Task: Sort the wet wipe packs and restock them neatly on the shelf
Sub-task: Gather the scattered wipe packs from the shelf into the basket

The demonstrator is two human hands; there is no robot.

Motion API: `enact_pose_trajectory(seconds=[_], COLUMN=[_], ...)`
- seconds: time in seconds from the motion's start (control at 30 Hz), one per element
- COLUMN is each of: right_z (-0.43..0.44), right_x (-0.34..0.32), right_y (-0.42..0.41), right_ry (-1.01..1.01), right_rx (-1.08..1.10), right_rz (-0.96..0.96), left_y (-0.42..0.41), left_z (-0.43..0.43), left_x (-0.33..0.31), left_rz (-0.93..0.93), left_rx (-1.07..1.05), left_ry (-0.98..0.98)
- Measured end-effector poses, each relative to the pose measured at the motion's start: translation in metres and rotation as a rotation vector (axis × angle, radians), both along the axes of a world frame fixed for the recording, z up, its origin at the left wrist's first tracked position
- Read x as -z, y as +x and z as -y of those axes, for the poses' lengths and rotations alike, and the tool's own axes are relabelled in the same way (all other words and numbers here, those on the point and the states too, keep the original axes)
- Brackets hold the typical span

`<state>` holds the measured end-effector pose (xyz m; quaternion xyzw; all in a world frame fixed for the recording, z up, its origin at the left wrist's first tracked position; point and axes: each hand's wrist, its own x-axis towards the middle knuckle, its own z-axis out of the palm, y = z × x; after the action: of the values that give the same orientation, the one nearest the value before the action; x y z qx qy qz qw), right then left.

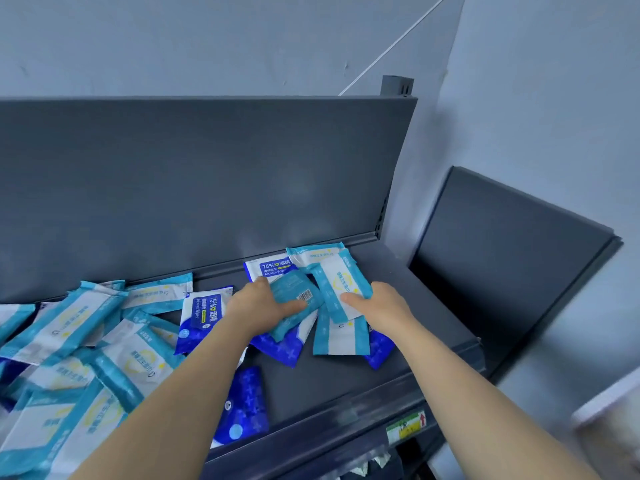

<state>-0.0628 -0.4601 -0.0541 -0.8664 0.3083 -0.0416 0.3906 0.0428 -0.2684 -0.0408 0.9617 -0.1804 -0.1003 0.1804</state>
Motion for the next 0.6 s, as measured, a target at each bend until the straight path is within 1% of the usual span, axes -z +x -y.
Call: enact_pose_trajectory(seconds=[0.07,0.13,0.2,0.3,0.4,0.6], right_z=[0.0,-0.003,-0.01,-0.023,-0.039,-0.086], right_x=[0.003,0.001,-0.003,-0.017,-0.034,-0.061], right_y=[-0.004,-0.01,-0.019,-0.036,-0.059,-0.12], right_ry=[0.169,0.286,0.333,0.349,0.322,0.247], right_rx=[0.042,0.082,0.111,0.152,0.207,0.394], right_rz=[0.08,0.139,0.2,0.301,0.388,0.513], left_y=[-0.008,-0.015,-0.023,-0.037,-0.05,-0.088], left_z=[0.006,0.009,0.009,0.008,0.003,-0.017], left_x=[-0.002,-0.004,-0.004,-0.005,-0.01,-0.032], left_rz=[-0.043,-0.158,-0.236,-0.293,-0.341,-0.358], left_rx=[-0.036,-0.071,-0.079,-0.071,-0.049,0.145], left_ry=[-0.106,-0.319,-0.508,-0.68,-0.788,-0.842])
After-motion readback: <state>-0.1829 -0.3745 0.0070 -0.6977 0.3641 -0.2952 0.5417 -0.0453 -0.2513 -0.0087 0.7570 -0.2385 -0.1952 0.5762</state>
